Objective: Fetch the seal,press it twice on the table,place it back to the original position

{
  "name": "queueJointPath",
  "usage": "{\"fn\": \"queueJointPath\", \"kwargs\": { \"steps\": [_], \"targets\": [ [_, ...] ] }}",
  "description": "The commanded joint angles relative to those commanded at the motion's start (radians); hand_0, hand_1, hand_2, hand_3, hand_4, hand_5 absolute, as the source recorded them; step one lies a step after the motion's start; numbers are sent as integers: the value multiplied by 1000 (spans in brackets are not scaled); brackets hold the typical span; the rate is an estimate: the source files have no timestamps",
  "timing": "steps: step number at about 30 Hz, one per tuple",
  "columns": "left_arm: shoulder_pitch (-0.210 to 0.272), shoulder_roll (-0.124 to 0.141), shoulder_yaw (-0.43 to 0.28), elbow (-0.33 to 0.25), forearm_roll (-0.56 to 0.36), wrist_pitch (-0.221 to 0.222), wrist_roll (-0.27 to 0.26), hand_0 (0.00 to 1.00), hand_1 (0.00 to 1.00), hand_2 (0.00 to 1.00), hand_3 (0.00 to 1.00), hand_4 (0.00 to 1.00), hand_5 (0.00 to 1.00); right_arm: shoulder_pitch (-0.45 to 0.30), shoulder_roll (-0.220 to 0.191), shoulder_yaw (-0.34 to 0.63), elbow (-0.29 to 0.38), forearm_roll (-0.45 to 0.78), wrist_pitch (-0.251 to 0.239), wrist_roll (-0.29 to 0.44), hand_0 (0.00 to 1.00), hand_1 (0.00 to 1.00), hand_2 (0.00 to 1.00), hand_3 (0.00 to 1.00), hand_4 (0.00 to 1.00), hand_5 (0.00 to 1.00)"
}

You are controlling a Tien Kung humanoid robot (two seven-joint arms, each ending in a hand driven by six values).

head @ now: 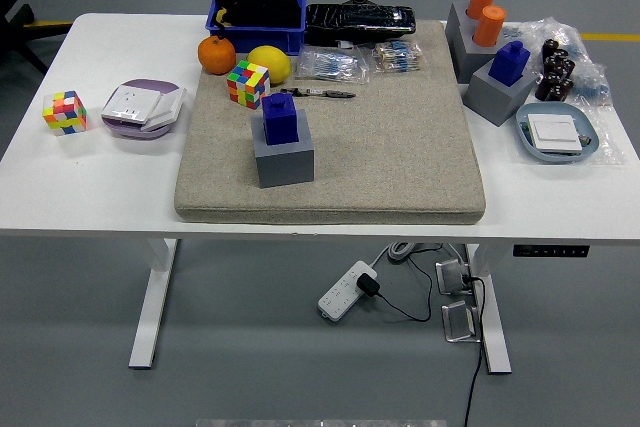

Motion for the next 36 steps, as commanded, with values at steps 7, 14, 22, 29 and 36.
{"fn": "queueJointPath", "kwargs": {
  "steps": [7, 14, 22, 29, 36],
  "targets": [
    [24, 3, -10, -152, 72, -1, -8, 797, 784, 760, 822, 763, 90, 1, -1, -3, 1, 1, 0, 0, 841, 776, 747, 720, 754, 517],
    [30, 0, 20, -249, 87, -10, -7, 797, 785, 760, 823, 763, 87, 5, 0, -6, 5, 6, -1, 1, 841, 776, 746, 720, 754, 516],
    [43, -2, 74, -396, 151, -66, 21, 819, 817, 805, 855, 899, 55, 2, 4, -4, 0, 2, 1, 0, 840, 776, 747, 721, 754, 517],
    [43, -22, 108, -476, 184, -80, 42, 826, 824, 818, 864, 931, 50, 6, 3, -8, 3, 5, 0, 1, 839, 776, 747, 721, 754, 516],
    [28, -97, 131, -472, 189, -84, 60, 826, 827, 820, 867, 944, 16, 9, 5, -9, 0, 5, 1, 0, 839, 776, 747, 720, 753, 517]
  ]
}}
